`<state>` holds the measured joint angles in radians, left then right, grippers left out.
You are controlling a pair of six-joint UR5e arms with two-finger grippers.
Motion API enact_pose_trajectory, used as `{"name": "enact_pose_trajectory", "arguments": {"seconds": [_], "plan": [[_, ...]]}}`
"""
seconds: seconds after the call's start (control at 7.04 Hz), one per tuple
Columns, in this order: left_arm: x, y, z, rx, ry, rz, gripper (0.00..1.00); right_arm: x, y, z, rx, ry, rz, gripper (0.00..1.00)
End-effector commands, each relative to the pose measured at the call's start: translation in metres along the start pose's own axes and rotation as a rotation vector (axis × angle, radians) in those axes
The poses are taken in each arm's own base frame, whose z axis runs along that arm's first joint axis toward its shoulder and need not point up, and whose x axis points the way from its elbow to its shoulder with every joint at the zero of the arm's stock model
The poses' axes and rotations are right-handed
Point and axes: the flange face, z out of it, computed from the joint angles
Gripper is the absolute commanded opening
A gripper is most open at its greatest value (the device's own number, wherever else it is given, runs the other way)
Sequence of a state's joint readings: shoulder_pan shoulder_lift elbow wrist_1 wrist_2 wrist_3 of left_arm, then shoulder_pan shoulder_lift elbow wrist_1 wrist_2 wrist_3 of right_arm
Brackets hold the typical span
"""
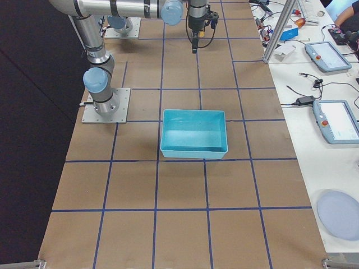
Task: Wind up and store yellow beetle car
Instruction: 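Drag the held car backward along the table with the left gripper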
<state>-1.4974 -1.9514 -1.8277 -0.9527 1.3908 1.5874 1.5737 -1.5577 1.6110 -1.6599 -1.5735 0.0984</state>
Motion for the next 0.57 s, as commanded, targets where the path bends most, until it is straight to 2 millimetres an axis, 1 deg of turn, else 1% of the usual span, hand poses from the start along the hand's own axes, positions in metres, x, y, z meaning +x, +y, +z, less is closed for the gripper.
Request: {"name": "enact_pose_trajectory", "arguments": {"seconds": [0.0,0.14,0.28,0.43], "plan": [[0.009,-0.016,0.003,0.021,0.035,0.052,0.25,-0.001,0.000,-0.004,0.006,0.001,-0.002,1.00],[0.005,-0.013,0.007,0.003,0.041,0.048,0.25,-0.001,0.000,-0.002,0.001,0.002,-0.009,1.00],[0.004,-0.006,0.020,-0.053,0.067,0.050,0.25,-0.001,0.001,-0.001,0.000,0.000,-0.013,1.00],[0.003,-0.006,0.022,-0.053,0.069,0.051,0.25,-0.001,0.001,0.000,-0.002,0.002,-0.014,1.00]]}}
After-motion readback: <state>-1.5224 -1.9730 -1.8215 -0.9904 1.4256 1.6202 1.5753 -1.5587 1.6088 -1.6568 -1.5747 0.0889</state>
